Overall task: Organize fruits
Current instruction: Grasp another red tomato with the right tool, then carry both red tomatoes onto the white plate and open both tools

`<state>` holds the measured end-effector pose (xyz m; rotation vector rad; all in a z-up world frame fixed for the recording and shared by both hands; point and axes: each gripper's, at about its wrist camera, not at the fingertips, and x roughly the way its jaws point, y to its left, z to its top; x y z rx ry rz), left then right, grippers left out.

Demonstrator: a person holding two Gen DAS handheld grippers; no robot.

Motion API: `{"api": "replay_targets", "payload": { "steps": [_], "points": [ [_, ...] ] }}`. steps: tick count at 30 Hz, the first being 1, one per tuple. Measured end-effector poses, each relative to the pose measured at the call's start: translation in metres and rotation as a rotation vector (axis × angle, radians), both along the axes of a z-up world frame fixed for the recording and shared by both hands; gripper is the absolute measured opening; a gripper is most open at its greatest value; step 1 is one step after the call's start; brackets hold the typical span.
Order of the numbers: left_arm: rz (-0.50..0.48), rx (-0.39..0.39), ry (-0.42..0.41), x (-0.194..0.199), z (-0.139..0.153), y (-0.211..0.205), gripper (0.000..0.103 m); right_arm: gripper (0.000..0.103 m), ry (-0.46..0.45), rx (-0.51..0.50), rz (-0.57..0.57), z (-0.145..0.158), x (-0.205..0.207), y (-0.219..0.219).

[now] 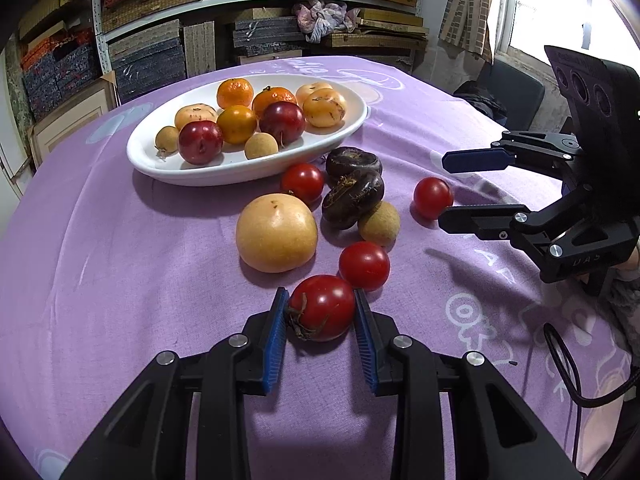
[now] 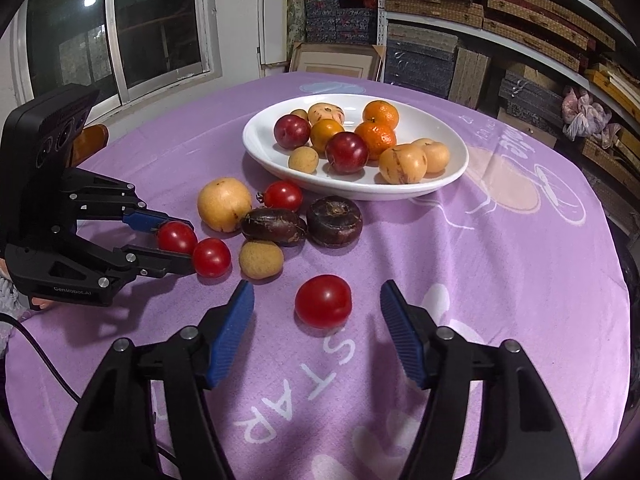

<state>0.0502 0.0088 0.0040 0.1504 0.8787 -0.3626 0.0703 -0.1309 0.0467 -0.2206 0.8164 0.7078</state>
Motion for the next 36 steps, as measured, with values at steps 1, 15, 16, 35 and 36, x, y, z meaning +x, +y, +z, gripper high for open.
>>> {"api": "replay_targets", "payload": {
  "steps": [1,15,16,35,36],
  "points": [
    [0.000,0.002,-0.001,0.000,0.000,0.000,0.033,0.061,0.003,-0.005,0.005,-0.001,0.000,0.001],
    [0.008,0.017,-0.004,-0.001,-0.001,-0.002,0.033,0.031,0.092,-0.029,0.025,-0.014,0.009,0.009],
    [0.010,0.015,-0.004,-0.001,0.000,-0.002,0.033,0.031,0.090,-0.030,0.025,-0.013,0.008,0.010],
    [0.075,0.009,-0.087,-0.007,0.011,0.006,0.033,0.031,0.066,0.020,-0.010,-0.006,0.007,0.001],
    [0.084,-0.001,-0.095,-0.006,0.014,0.008,0.033,0.031,0.062,0.029,-0.017,-0.005,0.006,-0.001]
  ]
}}
